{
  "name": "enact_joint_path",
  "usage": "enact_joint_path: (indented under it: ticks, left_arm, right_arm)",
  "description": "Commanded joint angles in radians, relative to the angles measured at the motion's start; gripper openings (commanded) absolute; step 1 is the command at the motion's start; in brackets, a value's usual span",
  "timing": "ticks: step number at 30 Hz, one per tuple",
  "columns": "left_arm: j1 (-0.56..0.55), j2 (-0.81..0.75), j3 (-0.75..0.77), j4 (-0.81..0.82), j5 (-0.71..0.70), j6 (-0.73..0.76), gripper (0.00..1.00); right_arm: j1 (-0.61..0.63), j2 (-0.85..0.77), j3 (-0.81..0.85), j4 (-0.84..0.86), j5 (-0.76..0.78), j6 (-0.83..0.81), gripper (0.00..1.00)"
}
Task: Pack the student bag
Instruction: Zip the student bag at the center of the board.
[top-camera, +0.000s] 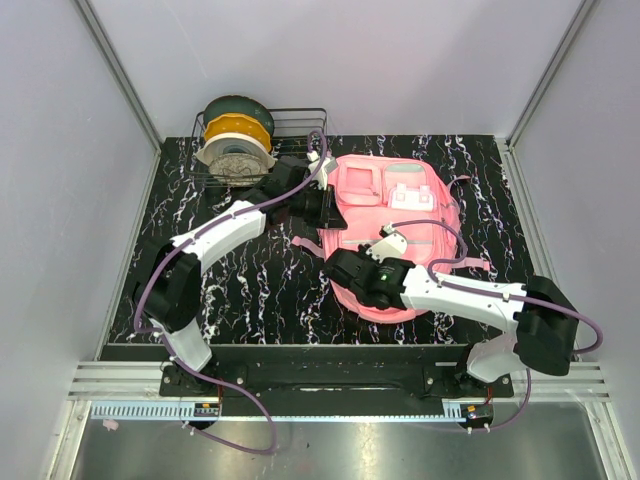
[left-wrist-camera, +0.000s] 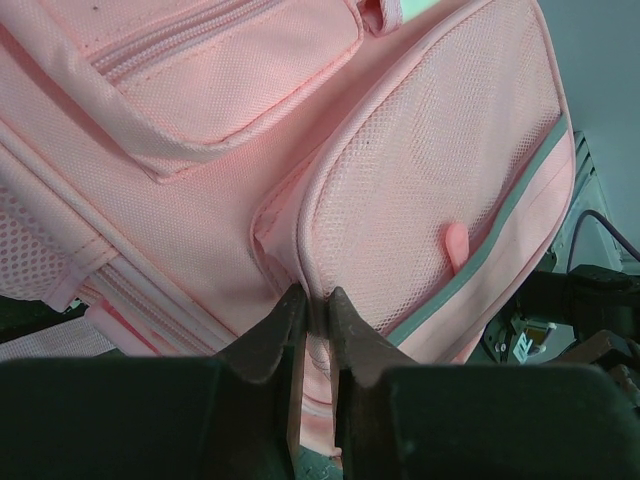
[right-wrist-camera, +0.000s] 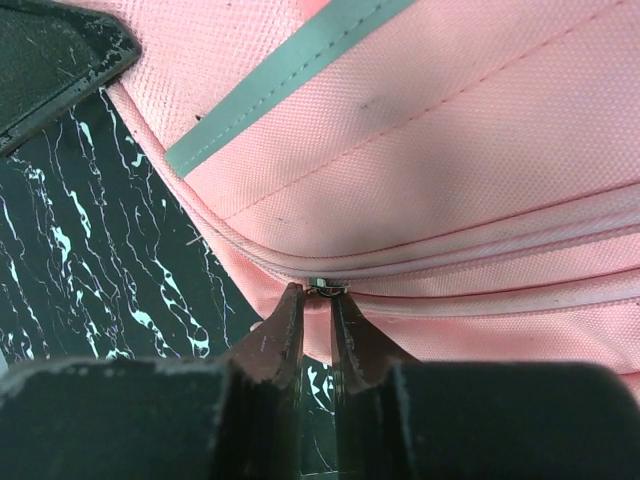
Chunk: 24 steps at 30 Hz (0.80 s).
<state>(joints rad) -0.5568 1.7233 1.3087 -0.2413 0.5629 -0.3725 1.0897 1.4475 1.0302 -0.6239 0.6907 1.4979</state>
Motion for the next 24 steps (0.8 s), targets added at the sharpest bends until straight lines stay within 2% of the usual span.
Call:
enact_joint_path:
  ticks: [1,2,3,4,8,9,11,13,15,18,19,20,21,24]
  left_arm:
    - [-0.009,-0.080,0.044,0.034,0.049,0.012,0.00]
    - [-0.011,-0.079,0.044,0.034,0.052,0.012,0.00]
    - [-0.009,-0.079,0.043,0.036,0.052,0.012,0.00]
    - [-0.011,-0.079,0.044,0.034,0.054,0.012,0.00]
    - [-0.009,-0.079,0.044,0.037,0.055,0.010,0.00]
    - [-0.011,-0.079,0.044,0.039,0.057,0.009,0.00]
    - [-0.011,-0.079,0.044,0.040,0.057,0.009,0.00]
    - [-0.009,-0.082,0.044,0.042,0.061,0.007,0.00]
    - [-0.011,-0.083,0.044,0.042,0.065,0.007,0.00]
    - [-0.011,-0.090,0.041,0.042,0.063,0.007,0.00]
    - [-0.009,-0.091,0.040,0.042,0.066,0.007,0.00]
    - [-0.011,-0.091,0.041,0.042,0.066,0.007,0.00]
    - [-0.011,-0.094,0.040,0.042,0.066,0.007,0.00]
    - [-0.011,-0.093,0.040,0.043,0.061,0.007,0.00]
  right_arm:
    - [-0.033,-0.025,-0.010,-0.020,0.090,0.010,0.13]
    - [-0.031,-0.032,-0.015,-0.019,0.089,0.007,0.11]
    - [-0.031,-0.035,-0.024,-0.017,0.087,0.004,0.02]
    - [-0.031,-0.036,-0.027,-0.014,0.079,-0.001,0.00]
    - [-0.033,-0.042,-0.025,0.000,0.055,-0.051,0.02]
    - [-0.031,-0.044,-0.024,0.010,0.050,-0.076,0.21]
    - [-0.031,-0.042,-0.021,0.027,0.036,-0.099,0.45]
    - [-0.033,-0.036,-0.015,0.029,0.041,-0.103,0.57]
    - [-0.031,-0.024,0.002,0.029,0.050,-0.116,0.58]
    - [-0.034,-0.006,0.011,0.026,0.073,-0.111,0.53]
    - [-0.034,-0.001,0.013,0.026,0.076,-0.108,0.50]
    - [-0.039,0.007,0.016,0.026,0.075,-0.111,0.43]
    - [-0.036,0.008,0.022,0.024,0.075,-0.125,0.39]
    - [-0.036,0.014,0.031,0.026,0.044,-0.154,0.35]
